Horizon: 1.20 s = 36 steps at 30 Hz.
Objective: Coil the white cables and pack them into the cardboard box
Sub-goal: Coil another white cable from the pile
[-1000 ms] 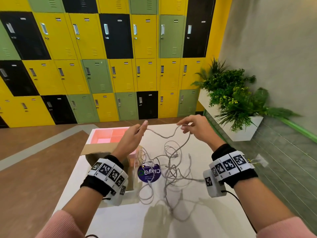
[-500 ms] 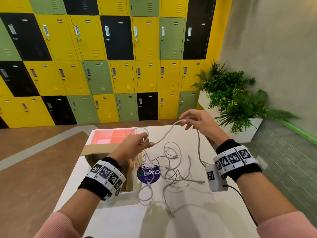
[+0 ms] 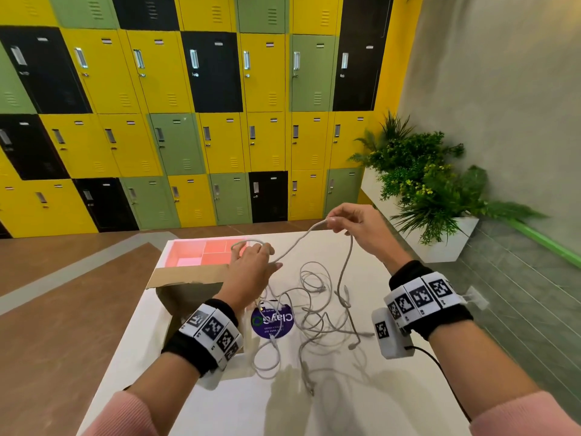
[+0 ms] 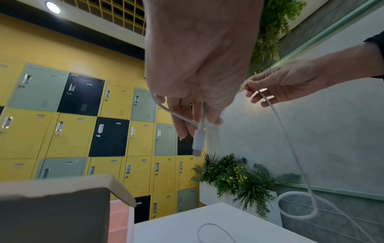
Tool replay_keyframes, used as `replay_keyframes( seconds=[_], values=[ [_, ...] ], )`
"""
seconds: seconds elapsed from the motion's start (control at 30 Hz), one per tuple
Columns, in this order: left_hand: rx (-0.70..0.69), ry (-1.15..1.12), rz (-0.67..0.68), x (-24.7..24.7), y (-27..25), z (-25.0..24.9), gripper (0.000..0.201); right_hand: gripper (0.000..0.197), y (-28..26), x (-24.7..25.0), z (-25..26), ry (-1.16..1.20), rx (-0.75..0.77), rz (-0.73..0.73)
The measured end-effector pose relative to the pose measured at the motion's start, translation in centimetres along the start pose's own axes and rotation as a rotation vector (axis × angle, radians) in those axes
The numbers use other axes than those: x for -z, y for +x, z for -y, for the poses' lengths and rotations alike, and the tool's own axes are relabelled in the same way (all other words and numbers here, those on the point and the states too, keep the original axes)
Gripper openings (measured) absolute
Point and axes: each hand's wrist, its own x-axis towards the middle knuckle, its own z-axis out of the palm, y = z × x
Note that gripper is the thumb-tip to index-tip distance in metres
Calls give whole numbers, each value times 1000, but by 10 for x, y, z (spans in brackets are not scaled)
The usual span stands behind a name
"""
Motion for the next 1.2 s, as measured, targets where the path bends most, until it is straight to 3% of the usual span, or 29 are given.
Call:
replay_keyframes(
  seconds=[0.2, 0.3, 0.4, 0.53, 0.67, 0.77, 0.87, 1.0, 1.1, 1.2],
  values=[
    [143, -400, -25, -5, -2, -3, 27, 15, -8, -9, 8, 265, -17, 129],
    [242, -573, -132, -3, -1, -6, 19, 16, -12, -11, 10, 332, -56, 263],
    [289, -661, -216, -2, 2, -5, 26, 15, -15, -13, 8, 313, -116, 422],
    [250, -806, -208, -3, 7, -5, 23, 22, -21, -20, 5, 214, -125, 565],
    [218, -817, -163, 0, 11, -12, 20, 21, -24, -27, 2, 173, -149, 576],
    [161, -656, -44, 1, 11, -20, 19, 21, -25, -33, 5, 153, -158, 608],
    [69, -491, 66, -4, 9, -26, 16, 23, -25, -39, 9, 208, -188, 501],
    [9, -615, 75, -9, 5, -26, 23, 23, -21, -41, 2, 185, -232, 300],
    [-9, -931, 0, 2, -1, -32, 32, 20, -18, -39, -5, 203, -293, 116],
    [13, -1313, 75, 13, -6, -36, 21, 20, -15, -35, -8, 305, -356, -72]
  ],
)
